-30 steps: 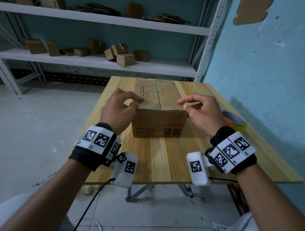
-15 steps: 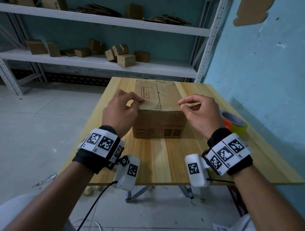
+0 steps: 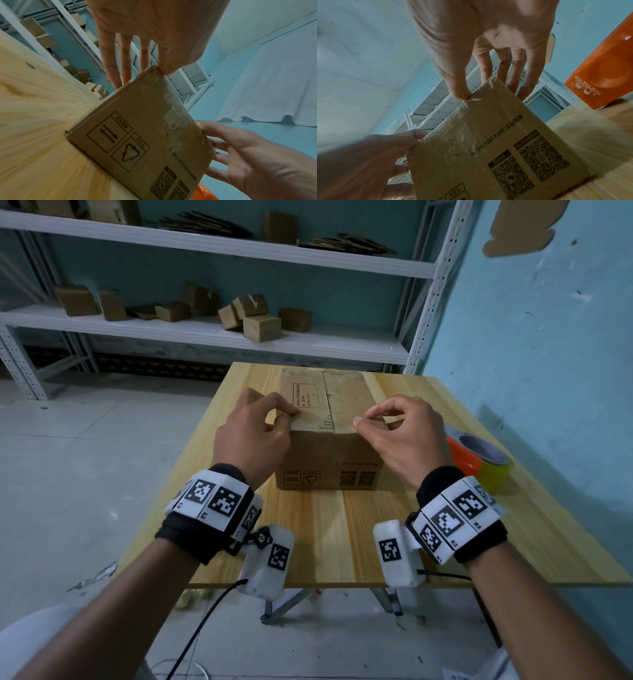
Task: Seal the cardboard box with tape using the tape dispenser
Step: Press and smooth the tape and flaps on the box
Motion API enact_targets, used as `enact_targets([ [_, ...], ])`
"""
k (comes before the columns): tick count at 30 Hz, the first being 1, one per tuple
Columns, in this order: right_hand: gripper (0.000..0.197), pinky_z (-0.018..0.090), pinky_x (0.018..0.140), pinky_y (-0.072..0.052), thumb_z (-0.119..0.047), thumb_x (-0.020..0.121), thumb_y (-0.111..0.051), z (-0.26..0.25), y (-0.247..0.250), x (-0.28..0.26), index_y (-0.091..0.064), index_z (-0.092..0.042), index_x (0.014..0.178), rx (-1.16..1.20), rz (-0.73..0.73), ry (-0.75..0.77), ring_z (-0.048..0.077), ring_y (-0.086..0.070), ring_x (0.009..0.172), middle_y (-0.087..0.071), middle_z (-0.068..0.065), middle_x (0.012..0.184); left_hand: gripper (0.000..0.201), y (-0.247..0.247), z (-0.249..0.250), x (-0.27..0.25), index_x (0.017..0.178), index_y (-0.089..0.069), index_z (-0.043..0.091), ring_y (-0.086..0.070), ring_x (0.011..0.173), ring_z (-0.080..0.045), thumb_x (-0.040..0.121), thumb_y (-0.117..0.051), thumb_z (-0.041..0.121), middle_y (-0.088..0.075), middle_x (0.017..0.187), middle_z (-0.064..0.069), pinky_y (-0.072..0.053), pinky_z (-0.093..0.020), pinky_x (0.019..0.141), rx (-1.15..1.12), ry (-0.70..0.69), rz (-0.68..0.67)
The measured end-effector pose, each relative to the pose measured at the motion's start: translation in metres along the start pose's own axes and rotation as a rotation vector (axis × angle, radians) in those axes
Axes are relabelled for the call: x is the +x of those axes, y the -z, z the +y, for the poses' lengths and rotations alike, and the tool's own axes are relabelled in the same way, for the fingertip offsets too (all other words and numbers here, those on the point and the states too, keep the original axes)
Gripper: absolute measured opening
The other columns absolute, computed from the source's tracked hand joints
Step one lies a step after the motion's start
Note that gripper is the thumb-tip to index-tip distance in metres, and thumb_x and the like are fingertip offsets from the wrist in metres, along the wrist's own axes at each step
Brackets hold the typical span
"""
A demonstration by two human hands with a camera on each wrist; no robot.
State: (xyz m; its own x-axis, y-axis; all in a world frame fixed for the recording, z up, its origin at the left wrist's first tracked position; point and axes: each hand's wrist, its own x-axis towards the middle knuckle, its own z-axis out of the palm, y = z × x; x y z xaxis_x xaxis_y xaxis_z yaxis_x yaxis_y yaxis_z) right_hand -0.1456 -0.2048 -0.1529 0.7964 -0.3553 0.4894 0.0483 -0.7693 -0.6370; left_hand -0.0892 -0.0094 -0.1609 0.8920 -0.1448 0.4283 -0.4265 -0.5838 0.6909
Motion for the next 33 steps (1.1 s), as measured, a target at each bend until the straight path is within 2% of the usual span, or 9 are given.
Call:
enact_targets([
  [6,0.027,0.029,0.085,-0.053,-0.057,0.083,-0.064,-0.010,0.006,-0.006,-0.073,-0.033,0.092,0.031,-0.138,0.056,0.009,-0.059,0.094,-0.058,-0.003,0.103,0.026,0.006,0.001,-0.001,0.108,-0.061,0.030,-0.052,0.089,-0.009,0.088,-0.056,0.046,-0.046,0.117,0.012,-0.041,-0.018,0.064,0.052,0.005,-0.055],
  [8,0.024,0.020,0.083,-0.050,-0.050,0.088,-0.063,-0.016,0.011,-0.009,-0.075,-0.029,0.093,0.087,-0.236,0.069,0.006,-0.059,0.093,-0.060,-0.004,0.101,0.044,0.008,-0.001,0.001,0.119,-0.056,0.027,-0.051,0.106,-0.018,0.085,-0.056,0.056,-0.044,0.127,0.008,-0.050,-0.031,0.079,0.070,0.015,-0.110],
  [11,0.025,0.026,0.092,-0.049,-0.041,0.095,-0.058,-0.017,0.018,-0.007,-0.076,-0.024,0.100,0.224,-0.346,0.073,0.003,-0.062,0.099,-0.070,-0.009,0.101,0.066,0.012,-0.003,0.003,0.133,-0.047,0.027,-0.028,0.131,-0.025,0.081,-0.050,0.069,-0.036,0.143,0.005,-0.034,-0.045,0.103,0.218,0.006,-0.174],
  [14,0.027,0.027,0.100,-0.046,-0.038,0.098,-0.053,-0.009,0.018,-0.001,-0.069,-0.026,0.116,0.245,-0.279,0.040,0.002,-0.058,0.110,-0.067,-0.010,0.116,0.062,0.013,0.000,0.003,0.135,-0.047,0.032,-0.018,0.134,-0.023,0.083,-0.050,0.065,-0.032,0.146,0.007,-0.022,-0.046,0.105,0.253,-0.022,-0.154],
  [21,0.046,0.034,0.111,-0.033,-0.038,0.100,-0.049,0.010,0.020,0.010,-0.044,-0.025,0.144,0.207,-0.172,-0.146,0.013,-0.039,0.137,-0.045,-0.004,0.148,0.056,0.020,-0.002,0.009,0.133,-0.050,0.036,-0.028,0.135,-0.011,0.082,-0.032,0.051,-0.043,0.141,0.018,-0.015,-0.045,0.114,0.170,-0.215,-0.339],
  [24,0.045,0.035,0.109,-0.035,-0.039,0.101,-0.047,0.013,0.022,0.011,-0.046,-0.022,0.143,0.176,-0.151,-0.202,0.016,-0.043,0.134,-0.048,-0.002,0.145,0.034,0.023,-0.006,0.013,0.123,-0.061,0.034,-0.036,0.130,-0.016,0.093,-0.045,0.035,-0.048,0.137,0.014,-0.029,-0.048,0.108,0.114,-0.257,-0.267],
  [28,0.037,0.032,0.100,-0.040,-0.033,0.103,-0.045,0.013,0.019,0.010,-0.053,-0.019,0.135,0.184,-0.183,-0.205,0.015,-0.051,0.123,-0.057,0.000,0.134,0.019,0.022,-0.007,0.011,0.104,-0.071,0.026,-0.041,0.099,-0.016,0.091,-0.058,0.023,-0.056,0.114,0.003,-0.033,-0.028,0.081,0.220,-0.303,-0.016],
  [31,0.037,0.028,0.091,-0.039,-0.032,0.103,-0.044,0.012,0.017,0.009,-0.050,-0.018,0.137,0.168,-0.188,-0.205,0.012,-0.053,0.112,-0.057,-0.002,0.132,0.020,0.020,-0.005,0.009,0.104,-0.070,0.023,-0.046,0.095,-0.016,0.094,-0.054,0.026,-0.059,0.109,0.003,-0.031,-0.024,0.074,0.249,-0.305,-0.009],
  [33,0.033,0.029,0.083,-0.045,-0.029,0.103,-0.043,0.011,0.020,0.010,-0.052,-0.016,0.133,0.185,-0.127,-0.210,0.010,-0.059,0.095,-0.065,-0.003,0.113,0.029,0.022,-0.002,0.008,0.110,-0.068,0.023,-0.045,0.099,-0.015,0.096,-0.046,0.036,-0.060,0.117,0.005,-0.031,-0.025,0.076,0.301,-0.278,-0.014],
])
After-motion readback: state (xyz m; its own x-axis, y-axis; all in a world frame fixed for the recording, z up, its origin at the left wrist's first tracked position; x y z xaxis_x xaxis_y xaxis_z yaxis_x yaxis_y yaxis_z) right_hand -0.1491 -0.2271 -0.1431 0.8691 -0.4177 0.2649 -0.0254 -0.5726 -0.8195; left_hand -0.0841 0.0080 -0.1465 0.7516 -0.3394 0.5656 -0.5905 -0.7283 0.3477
